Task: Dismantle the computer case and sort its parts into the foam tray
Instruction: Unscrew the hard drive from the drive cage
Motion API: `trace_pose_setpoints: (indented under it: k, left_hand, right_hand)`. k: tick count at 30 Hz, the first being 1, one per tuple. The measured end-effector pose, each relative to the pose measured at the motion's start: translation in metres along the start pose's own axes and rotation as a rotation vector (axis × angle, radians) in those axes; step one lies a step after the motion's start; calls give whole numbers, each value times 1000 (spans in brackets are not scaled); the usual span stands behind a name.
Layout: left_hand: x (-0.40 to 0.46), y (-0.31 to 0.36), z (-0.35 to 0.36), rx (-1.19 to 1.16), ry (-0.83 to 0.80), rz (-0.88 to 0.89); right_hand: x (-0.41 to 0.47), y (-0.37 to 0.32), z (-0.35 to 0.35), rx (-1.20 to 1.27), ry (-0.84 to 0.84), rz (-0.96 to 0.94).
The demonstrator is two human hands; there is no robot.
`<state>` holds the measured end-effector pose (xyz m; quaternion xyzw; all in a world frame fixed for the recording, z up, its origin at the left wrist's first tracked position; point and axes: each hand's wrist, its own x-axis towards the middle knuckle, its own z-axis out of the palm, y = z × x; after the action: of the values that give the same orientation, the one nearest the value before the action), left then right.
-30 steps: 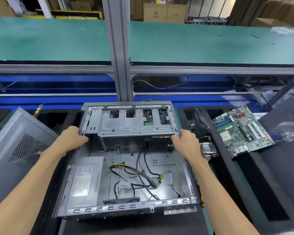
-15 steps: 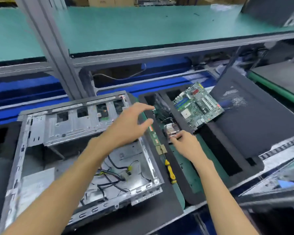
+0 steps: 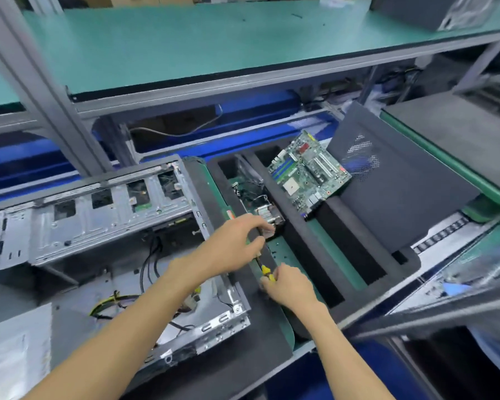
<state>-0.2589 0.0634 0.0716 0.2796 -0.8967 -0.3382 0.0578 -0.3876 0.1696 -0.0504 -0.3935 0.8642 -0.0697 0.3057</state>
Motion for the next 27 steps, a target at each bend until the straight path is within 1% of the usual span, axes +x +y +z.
trace_pose_setpoints:
  k: [1, 3, 4, 5, 8, 9, 12, 14, 15, 16, 17, 19, 20, 21, 23, 27]
  left_hand:
    - [-4, -2, -6, -48, 62, -4]
    - [-15, -8, -21, -136, 167, -32]
    - [-21, -12, -30, -161, 220, -50]
    - [-28, -17, -39, -170, 285, -64]
    - [-54, -39, -67, -136, 533, -128]
    - [-66, -47, -76, -132, 618, -178]
    - [-111, -75, -97, -102, 864, -377]
    - [-146, -95, -105, 43, 990, -587]
    - [-164, -104, -107, 141, 1009, -722]
    - [-181, -112, -107, 212, 990, -858]
    - [-197, -119, -105, 239, 933, -989]
    - [-219, -131, -92, 166, 782, -1192]
    - [-226, -137, -83, 102, 722, -1250]
    - [-230, -143, -74, 55, 684, -1279]
    - [-232, -152, -61, 55, 694, -1277]
    - [-230, -159, -56, 222, 742, -1231]
  right_hand:
    - [0, -3, -6, -35, 38, -17]
    - [1, -13, -25, -119, 86, -114]
    - [0, -23, -36, -86, 116, -154]
    - [1, -36, -47, -16, 143, -200]
    - [3, -83, -71, 414, 206, -301]
    - [5, -101, -77, 504, 218, -345]
    - [9, -153, -85, 512, 246, -510]
    - [19, -180, -84, 503, 260, -572]
    - [24, -191, -80, 496, 260, -583]
    - [29, -199, -75, 491, 252, -576]
    - [34, -205, -68, 492, 235, -559]
    - [41, -212, -54, 503, 202, -508]
    - [44, -213, -48, 510, 184, -482]
    - [46, -213, -44, 519, 176, -458]
    - [50, -213, -42, 532, 199, -417]
    - [48, -213, -44, 450, 246, -407]
